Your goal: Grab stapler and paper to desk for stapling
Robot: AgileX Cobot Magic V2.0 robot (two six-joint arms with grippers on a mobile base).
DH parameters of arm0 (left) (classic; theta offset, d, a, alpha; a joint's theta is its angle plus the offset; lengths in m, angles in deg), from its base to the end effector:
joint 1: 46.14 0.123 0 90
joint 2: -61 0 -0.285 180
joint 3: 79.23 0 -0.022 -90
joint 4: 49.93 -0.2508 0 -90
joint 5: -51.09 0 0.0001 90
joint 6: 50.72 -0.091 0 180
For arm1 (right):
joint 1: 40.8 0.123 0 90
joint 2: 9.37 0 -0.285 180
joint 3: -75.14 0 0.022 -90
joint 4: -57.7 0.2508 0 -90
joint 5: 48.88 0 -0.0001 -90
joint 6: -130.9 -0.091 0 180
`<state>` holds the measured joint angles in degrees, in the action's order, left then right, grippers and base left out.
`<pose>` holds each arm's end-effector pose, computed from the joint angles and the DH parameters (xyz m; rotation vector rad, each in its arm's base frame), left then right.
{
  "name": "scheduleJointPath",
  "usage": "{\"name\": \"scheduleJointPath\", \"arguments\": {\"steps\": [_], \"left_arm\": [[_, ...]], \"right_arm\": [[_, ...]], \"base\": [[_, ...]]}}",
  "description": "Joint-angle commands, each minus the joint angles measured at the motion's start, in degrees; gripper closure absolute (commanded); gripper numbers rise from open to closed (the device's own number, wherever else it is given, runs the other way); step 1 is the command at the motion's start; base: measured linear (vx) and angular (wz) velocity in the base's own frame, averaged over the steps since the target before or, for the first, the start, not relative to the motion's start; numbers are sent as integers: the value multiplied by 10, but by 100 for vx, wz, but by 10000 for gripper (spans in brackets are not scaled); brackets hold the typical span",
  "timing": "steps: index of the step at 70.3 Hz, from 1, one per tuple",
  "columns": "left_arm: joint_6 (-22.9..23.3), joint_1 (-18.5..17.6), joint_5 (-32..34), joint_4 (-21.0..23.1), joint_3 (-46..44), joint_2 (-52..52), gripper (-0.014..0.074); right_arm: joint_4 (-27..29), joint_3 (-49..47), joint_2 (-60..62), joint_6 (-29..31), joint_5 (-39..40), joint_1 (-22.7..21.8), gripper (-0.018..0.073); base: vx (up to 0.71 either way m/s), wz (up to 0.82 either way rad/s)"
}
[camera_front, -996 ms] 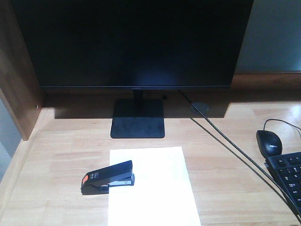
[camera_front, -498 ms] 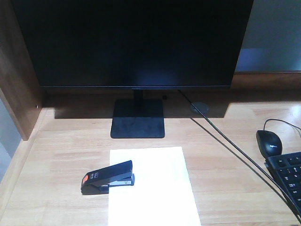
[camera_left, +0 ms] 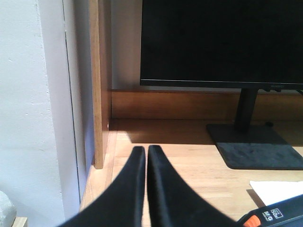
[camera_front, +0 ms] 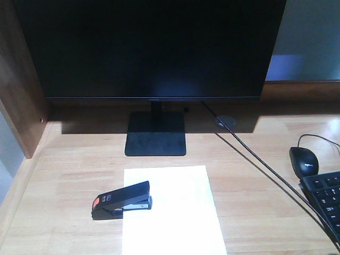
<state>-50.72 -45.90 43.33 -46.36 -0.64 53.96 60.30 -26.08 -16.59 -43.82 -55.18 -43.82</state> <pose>0.0564 -0.0005 0.1935 -0.0473 1.6293 -0.0511 0.0568 -0.0025 0.1945 0.0007 1.6113 -0.0732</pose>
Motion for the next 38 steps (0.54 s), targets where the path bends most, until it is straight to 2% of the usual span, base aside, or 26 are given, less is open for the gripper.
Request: {"name": "scheduleJointPath", "arguments": {"steps": [1, 38], "left_arm": [[4, 1, 38, 5, 7, 8, 603], [4, 1, 38, 5, 7, 8, 603]], "right_arm": [[-2, 3, 6, -1, 45, -3, 569], [-2, 3, 6, -1, 45, -3, 569]], "base": [[0, 0], [0, 0]]}}
